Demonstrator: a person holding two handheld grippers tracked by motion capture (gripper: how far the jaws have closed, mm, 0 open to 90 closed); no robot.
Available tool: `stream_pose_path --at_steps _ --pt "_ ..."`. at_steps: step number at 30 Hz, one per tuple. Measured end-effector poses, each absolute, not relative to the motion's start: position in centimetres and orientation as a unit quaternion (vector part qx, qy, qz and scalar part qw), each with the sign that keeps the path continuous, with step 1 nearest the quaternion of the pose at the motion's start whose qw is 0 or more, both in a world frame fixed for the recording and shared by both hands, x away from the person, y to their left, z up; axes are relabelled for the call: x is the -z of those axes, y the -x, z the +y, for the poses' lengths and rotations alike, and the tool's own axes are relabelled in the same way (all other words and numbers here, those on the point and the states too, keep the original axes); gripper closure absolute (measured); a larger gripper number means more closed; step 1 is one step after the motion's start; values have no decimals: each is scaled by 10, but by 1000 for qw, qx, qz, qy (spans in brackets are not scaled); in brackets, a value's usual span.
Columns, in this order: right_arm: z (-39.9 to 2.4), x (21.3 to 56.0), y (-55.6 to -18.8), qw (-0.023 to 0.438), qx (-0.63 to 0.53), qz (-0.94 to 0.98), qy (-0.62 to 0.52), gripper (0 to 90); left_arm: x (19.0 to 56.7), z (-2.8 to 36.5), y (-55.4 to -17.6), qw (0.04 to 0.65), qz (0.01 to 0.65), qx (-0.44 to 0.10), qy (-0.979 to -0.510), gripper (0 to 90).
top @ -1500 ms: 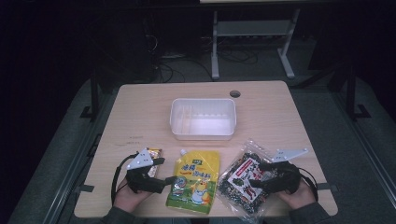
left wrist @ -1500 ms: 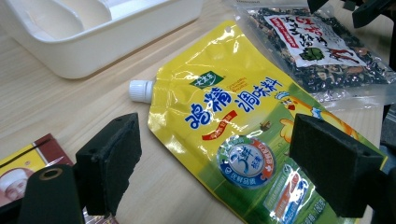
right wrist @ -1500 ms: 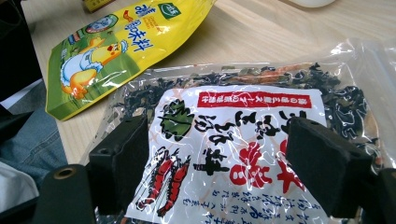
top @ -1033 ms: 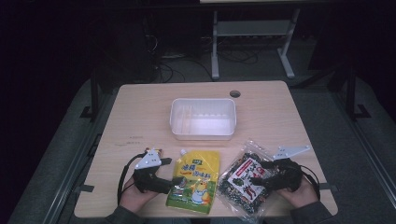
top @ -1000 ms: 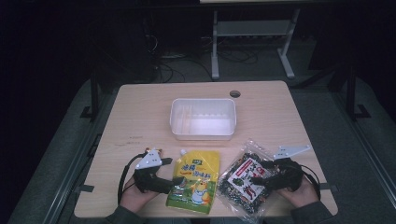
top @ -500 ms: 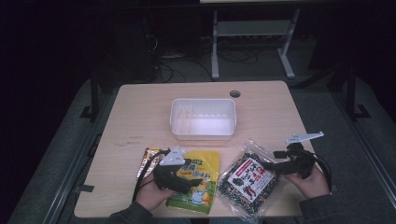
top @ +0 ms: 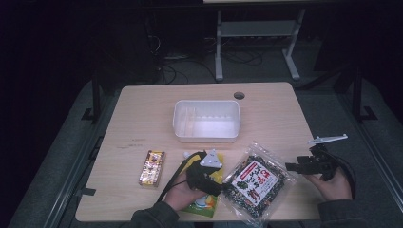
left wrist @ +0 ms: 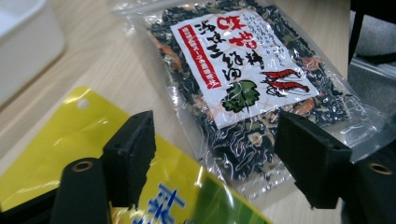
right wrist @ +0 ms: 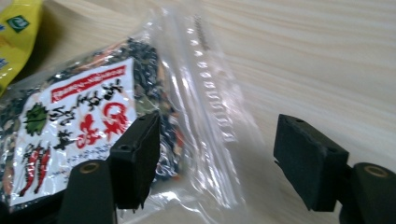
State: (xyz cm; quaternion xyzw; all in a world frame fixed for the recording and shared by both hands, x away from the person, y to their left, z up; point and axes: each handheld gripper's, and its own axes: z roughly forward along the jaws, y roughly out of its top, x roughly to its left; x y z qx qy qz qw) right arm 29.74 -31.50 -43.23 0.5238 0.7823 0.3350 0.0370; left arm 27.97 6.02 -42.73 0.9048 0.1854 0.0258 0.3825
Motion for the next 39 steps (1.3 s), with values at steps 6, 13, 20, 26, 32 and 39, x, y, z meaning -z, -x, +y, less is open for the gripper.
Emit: stream_pose_path --at_steps 6,13,20,26,32,39 --pt "-323 439 -296 22 -320 769 -554 353 435 46 -284 366 186 -10 -912 313" --pt "-334 445 -293 -3 -328 753 -571 485 441 39 -287 348 189 -6 -918 340" --pt "-338 451 -291 -17 -322 750 -577 668 445 34 -288 339 191 -5 -921 340" --pt "-341 452 -290 -11 -327 748 -578 877 446 34 -291 338 192 -5 -921 338" --pt "-339 442 -289 5 -343 749 -567 894 445 34 -299 348 206 6 -914 289" --pt "-335 413 -278 41 -367 753 -545 895 446 31 -310 356 219 29 -908 218"
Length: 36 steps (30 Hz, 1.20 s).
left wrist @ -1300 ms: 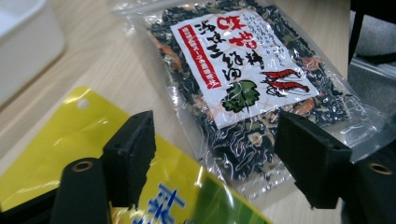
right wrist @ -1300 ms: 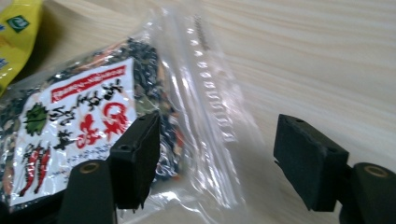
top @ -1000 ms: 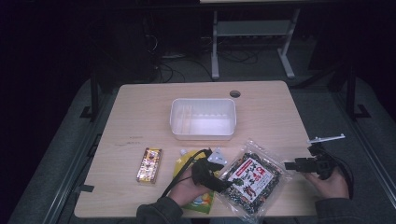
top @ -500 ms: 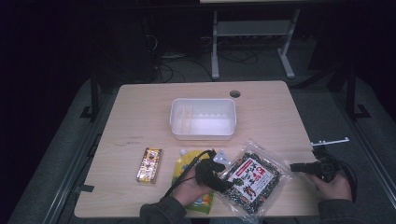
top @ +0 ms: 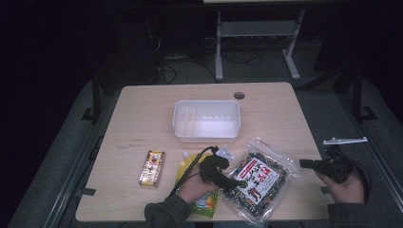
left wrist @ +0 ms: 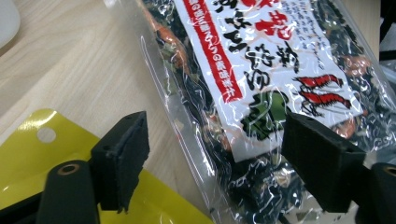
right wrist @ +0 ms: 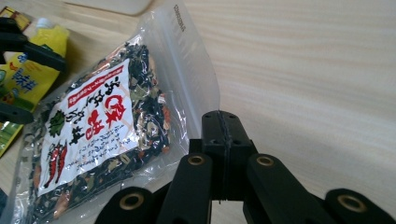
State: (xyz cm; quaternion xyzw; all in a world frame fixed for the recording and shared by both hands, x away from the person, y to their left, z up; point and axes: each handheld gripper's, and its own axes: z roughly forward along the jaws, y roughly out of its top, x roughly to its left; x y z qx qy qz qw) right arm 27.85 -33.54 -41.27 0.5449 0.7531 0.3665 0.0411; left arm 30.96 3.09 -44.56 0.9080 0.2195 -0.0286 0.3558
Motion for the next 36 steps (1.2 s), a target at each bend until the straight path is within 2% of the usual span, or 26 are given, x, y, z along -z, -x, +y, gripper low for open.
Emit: stream_pose_path --at_steps 8,14,15,23,24,25,27,33,36 --pt "-331 383 -268 81 -391 753 -523 895 448 27 -317 358 230 51 -904 208" --pt "-330 369 -266 87 -414 749 -510 896 452 22 -325 366 238 97 -895 219" --pt "-327 366 -265 93 -420 749 -504 896 452 22 -325 365 233 109 -895 283" --pt "-326 362 -265 90 -436 747 -493 897 456 26 -338 368 245 171 -880 344" --pt "-328 362 -266 84 -442 746 -491 897 456 26 -339 371 246 172 -879 400" --pt "-328 362 -266 84 -442 746 -491 897 455 27 -340 374 247 173 -877 400" --pt "-329 361 -267 82 -449 742 -491 898 454 29 -343 376 243 177 -876 457" --pt "-332 357 -269 83 -457 741 -486 898 449 38 -349 403 235 200 -861 678" --pt "-338 358 -272 74 -456 741 -487 896 445 37 -346 402 227 182 -868 708"
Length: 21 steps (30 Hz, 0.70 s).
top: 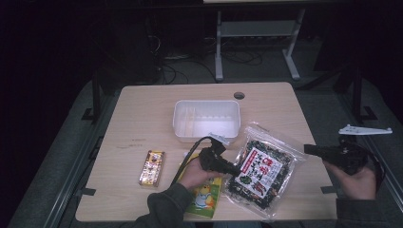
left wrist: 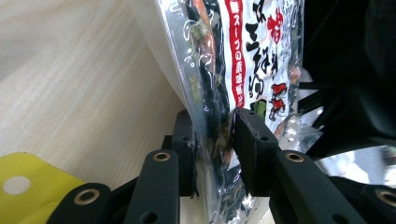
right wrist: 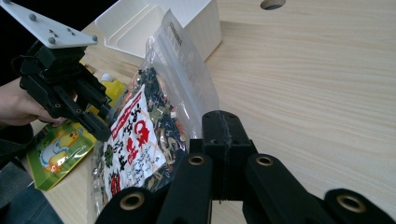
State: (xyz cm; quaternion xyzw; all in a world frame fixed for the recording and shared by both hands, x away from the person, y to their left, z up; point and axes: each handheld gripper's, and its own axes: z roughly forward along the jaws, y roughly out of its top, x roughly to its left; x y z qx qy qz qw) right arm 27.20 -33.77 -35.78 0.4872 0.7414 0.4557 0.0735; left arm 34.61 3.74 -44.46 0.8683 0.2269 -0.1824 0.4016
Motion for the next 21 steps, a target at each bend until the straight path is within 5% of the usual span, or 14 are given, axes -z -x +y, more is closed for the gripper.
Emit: stream_pose_path --at_steps 5,14,16,21 --pt "-345 359 -275 64 -466 739 -483 885 441 38 -343 412 217 162 -870 725" --pt "-352 386 -290 9 -470 735 -489 680 437 37 -337 415 204 139 -876 770" --pt "-354 399 -294 -22 -489 723 -488 578 437 37 -337 415 204 138 -876 770" --pt "-347 407 -294 -57 -501 726 -467 525 437 37 -337 416 202 135 -876 775"
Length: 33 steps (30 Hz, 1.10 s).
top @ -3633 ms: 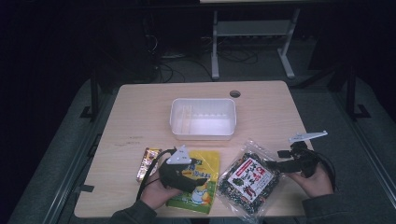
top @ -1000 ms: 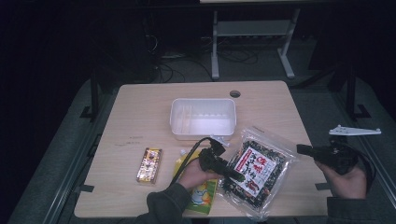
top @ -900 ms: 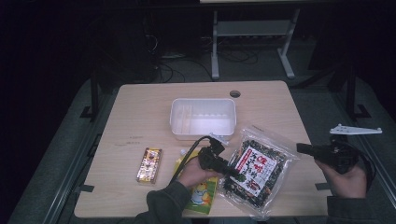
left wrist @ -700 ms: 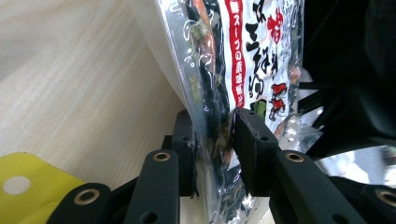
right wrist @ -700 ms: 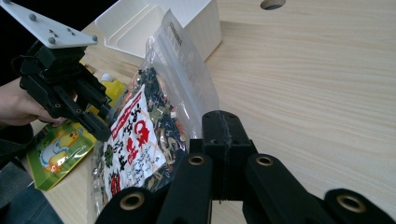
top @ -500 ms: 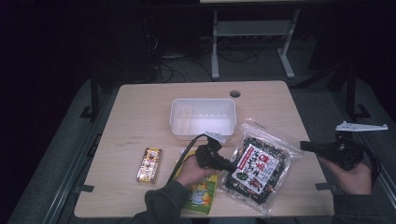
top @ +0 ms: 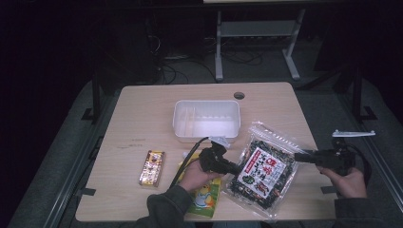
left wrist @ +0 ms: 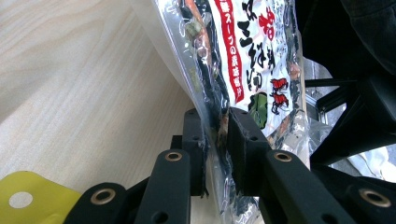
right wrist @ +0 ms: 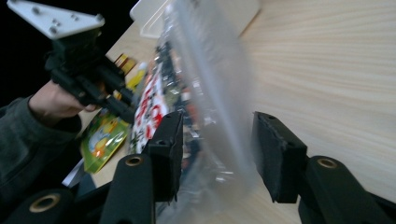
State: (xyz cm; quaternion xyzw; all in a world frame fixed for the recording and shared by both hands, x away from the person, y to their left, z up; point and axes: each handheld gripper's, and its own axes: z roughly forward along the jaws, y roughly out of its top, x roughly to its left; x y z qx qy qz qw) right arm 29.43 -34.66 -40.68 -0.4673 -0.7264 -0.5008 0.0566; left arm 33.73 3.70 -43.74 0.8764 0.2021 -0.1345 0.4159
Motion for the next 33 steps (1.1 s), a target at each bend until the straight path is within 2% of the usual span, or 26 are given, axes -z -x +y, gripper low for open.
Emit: stream_pose_path --at_steps 7,8,9,11,14,17,25,28,33 --pt "-333 413 -299 82 490 -739 455 554 437 37 -336 419 203 132 -875 775" --pt "-331 414 -299 85 489 -740 455 574 437 37 -336 419 203 132 -875 775" --pt "-327 414 -300 95 488 -743 448 649 437 37 -336 419 204 133 -874 774" --pt "-325 412 -300 98 483 -748 445 708 437 37 -336 420 204 133 -874 770" --pt "-324 408 -301 103 485 -748 440 727 437 39 -336 422 205 132 -873 760" --pt "-322 399 -299 109 488 -751 431 763 437 40 -335 420 206 122 -876 709" --pt "-317 383 -298 105 496 -751 422 780 435 45 -334 422 211 109 -875 644" --pt "-314 374 -298 96 499 -755 414 783 432 48 -334 427 217 104 -872 561" --pt "-313 364 -297 82 502 -756 412 786 428 56 -333 432 220 94 -869 520"
